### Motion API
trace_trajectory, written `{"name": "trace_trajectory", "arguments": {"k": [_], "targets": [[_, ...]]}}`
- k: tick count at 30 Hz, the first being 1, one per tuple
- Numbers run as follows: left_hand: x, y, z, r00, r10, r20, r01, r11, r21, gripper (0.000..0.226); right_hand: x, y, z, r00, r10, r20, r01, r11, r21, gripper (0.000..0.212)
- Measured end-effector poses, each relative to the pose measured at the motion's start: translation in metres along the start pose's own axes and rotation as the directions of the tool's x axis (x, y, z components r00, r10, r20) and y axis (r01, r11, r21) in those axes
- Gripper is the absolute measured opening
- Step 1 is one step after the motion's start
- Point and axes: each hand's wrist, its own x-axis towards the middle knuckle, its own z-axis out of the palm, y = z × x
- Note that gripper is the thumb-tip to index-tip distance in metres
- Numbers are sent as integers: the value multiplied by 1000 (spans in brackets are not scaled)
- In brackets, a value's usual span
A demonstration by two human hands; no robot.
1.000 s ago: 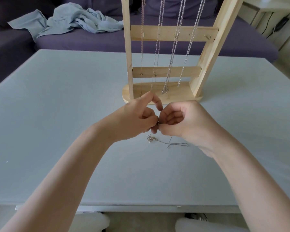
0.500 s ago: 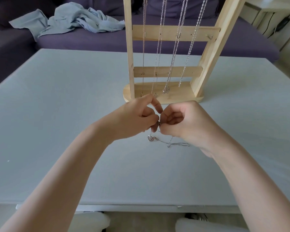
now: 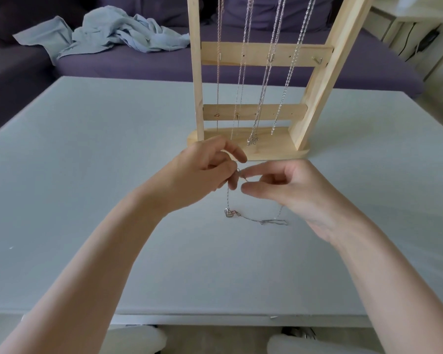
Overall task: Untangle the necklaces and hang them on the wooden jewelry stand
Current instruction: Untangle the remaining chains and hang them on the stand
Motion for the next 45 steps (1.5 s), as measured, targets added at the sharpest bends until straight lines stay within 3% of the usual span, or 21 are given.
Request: {"name": "trace_trajectory", "arguments": {"k": [4,9,16,22,25,29,32,37,41,45], "targets": [[2,-3,-1,999,17,-41,-16,999,30,16,0,-2,-4,997,-8,-82,11,999,41,0],[6,-6,-1,998,-8,-60,13,997,73,14,1,0,-12,976,-51,-211,60,998,36,5],[7,-7,2,993,-66,-96,71,996,47,19,1,-8,-15,955,-133,-265,167,980,109,11],[10,-5,12,991,-124,-55,112,977,-183,15,-2,-22,-27,938,-156,-309,194,976,97,2],[15,-3,15,993,-119,-24,110,966,-232,21,3,-30,-34,916,-191,-353,211,977,17,6],[26,6,11,983,-121,-137,105,987,-121,8,13,-38,-46,884,-240,-400,176,966,-190,7],[32,19,3,981,-95,-171,86,994,-60,23,11,-50,-54,893,-248,-376,168,958,-231,9],[34,37,-2,985,-88,-149,71,991,-114,38,3,-69,-67,938,-222,-265,140,944,-298,2],[37,53,-3,987,-110,-117,87,979,-183,47,1,-88,-72,911,-279,-302,238,957,-168,3],[47,76,-5,990,-71,-118,50,984,-168,49,9,-109,-81,891,-246,-382,244,968,-55,2]]}}
